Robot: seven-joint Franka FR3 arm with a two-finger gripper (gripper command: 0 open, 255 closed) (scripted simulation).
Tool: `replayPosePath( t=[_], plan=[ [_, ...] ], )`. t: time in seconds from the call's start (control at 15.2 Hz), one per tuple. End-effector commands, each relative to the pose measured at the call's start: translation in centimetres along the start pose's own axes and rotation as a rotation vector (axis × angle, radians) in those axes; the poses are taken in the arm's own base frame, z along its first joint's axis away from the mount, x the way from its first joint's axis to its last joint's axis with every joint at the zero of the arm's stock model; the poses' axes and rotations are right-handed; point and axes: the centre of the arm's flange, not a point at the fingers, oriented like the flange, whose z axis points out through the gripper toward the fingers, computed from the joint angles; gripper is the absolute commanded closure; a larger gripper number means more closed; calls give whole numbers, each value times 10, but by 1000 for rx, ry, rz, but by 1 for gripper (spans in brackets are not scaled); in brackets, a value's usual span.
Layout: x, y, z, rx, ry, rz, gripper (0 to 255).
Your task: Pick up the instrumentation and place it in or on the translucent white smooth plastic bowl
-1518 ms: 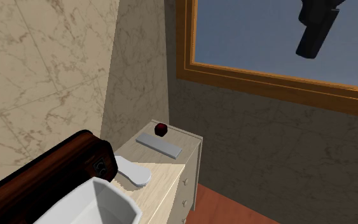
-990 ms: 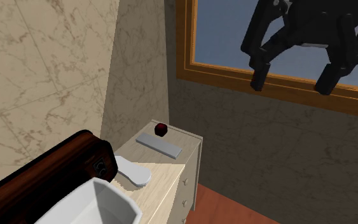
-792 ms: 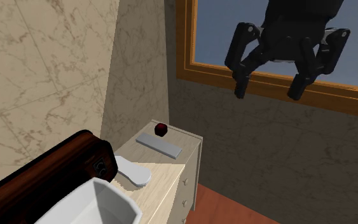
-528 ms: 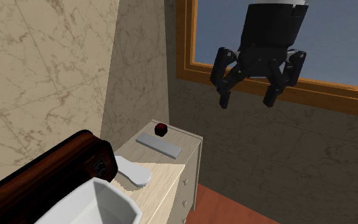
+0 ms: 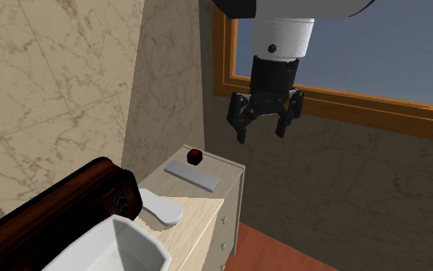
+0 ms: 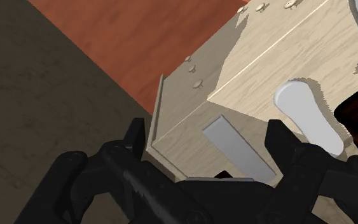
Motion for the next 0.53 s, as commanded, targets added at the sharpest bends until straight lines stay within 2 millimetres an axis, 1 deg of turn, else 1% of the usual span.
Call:
replayPosePath(
  t=[0.0, 0.46],
  plan=[
    [20, -8, 20, -2, 1, -47, 0],
    [83, -34, 82, -10, -2, -204, 0]
  ],
)
